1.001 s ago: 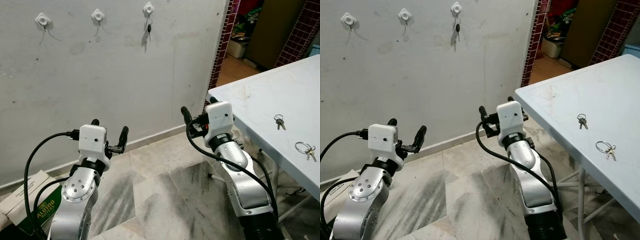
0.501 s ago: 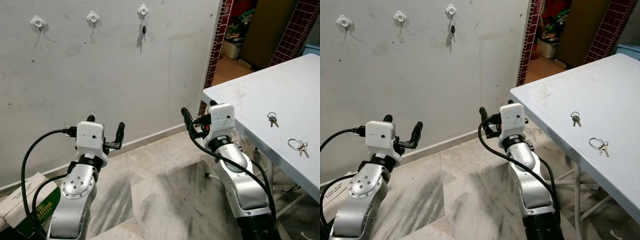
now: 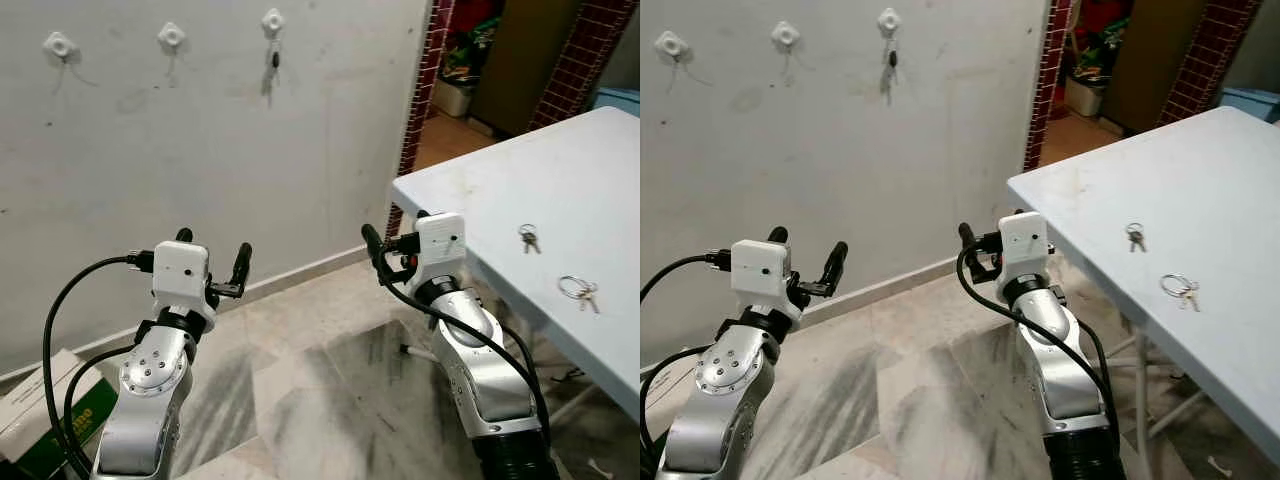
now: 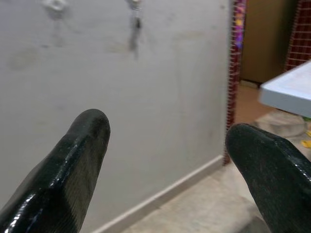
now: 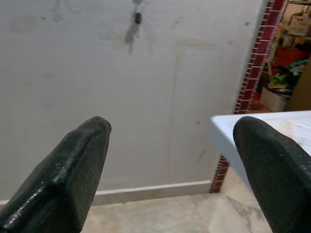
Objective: Hang keys on a hook
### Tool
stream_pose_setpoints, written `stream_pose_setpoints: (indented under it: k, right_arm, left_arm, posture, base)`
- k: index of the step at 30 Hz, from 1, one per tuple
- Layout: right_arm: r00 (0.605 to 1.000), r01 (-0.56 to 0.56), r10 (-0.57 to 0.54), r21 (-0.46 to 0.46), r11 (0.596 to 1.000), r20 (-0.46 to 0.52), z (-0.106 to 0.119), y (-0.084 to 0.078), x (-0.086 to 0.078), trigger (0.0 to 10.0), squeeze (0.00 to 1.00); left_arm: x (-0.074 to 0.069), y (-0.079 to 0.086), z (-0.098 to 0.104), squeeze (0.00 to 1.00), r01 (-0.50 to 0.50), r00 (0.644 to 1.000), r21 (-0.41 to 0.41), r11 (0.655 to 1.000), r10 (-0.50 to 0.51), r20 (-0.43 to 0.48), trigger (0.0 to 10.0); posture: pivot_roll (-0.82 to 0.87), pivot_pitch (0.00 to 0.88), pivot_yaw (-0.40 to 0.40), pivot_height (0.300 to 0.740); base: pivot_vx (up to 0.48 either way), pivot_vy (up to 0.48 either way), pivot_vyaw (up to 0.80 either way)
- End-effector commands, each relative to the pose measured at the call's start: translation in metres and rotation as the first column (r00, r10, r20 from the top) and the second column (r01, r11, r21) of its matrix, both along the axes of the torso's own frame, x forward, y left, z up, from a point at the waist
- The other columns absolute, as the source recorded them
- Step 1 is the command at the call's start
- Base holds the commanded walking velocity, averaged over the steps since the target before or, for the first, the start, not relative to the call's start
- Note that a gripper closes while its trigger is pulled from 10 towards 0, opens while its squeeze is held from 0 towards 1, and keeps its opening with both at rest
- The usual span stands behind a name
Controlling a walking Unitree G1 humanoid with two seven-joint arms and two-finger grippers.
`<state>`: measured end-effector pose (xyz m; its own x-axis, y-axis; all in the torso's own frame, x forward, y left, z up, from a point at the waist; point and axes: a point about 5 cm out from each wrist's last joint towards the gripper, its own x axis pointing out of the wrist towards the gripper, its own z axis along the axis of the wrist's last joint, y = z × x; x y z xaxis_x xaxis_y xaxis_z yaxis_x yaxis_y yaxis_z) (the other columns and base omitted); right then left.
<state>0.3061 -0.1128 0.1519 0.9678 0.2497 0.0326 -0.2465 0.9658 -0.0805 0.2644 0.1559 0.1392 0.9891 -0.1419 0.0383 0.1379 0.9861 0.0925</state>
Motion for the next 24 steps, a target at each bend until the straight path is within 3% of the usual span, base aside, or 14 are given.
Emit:
stream_pose_setpoints:
  k: [1, 13, 21, 24]
  right_arm:
    - [1.0, -0.005, 0.005, -0.004, 1.0, -0.015, -0.001, 0.0005, 0.0011, 10.0, 0.0]
    - [1.0, 0.003, -0.004, -0.021, 1.0, -0.029, -0.0027, -0.0024, 0.0036, 10.0, 0.0]
    - [0.999, 0.002, -0.003, -0.012, 1.0, -0.037, -0.0036, -0.0003, 0.0034, 10.0, 0.0]
    - [0.999, 0.001, -0.002, -0.011, 1.0, -0.037, -0.0034, -0.0001, 0.0039, 10.0, 0.0]
  left_arm:
    - [-0.0011, -0.0028, 0.0019, 0.0, 0.021, 1.0, -0.005, 1.0, -0.021, 0.006, 10.0]
    - [-0.0006, -0.0035, -0.0007, 0.0, 0.022, 1.0, -0.01, 1.0, -0.022, -0.01, 10.0]
    - [-0.0001, -0.003, -0.0008, 0.0, 0.02, 1.0, -0.008, 1.0, -0.02, -0.011, 10.0]
    - [0.0006, -0.0018, -0.0013, 0.0, 0.009, 1.0, -0.027, 1.0, -0.01, -0.018, 10.0]
  posture:
    - [0.01, 0.0, 0.033, 0.74]
    - [0.01, 0.0, 0.032, 0.74]
    - [0.01, 0.0, 0.03, 0.74]
    - [0.01, 0.0, 0.029, 0.74]
  base:
    - [0.244, -0.409, 0.0]
    - [0.253, -0.394, 0.0]
    - [0.0, -0.331, 0.0]
    - [0.0, 0.0, 0.0]
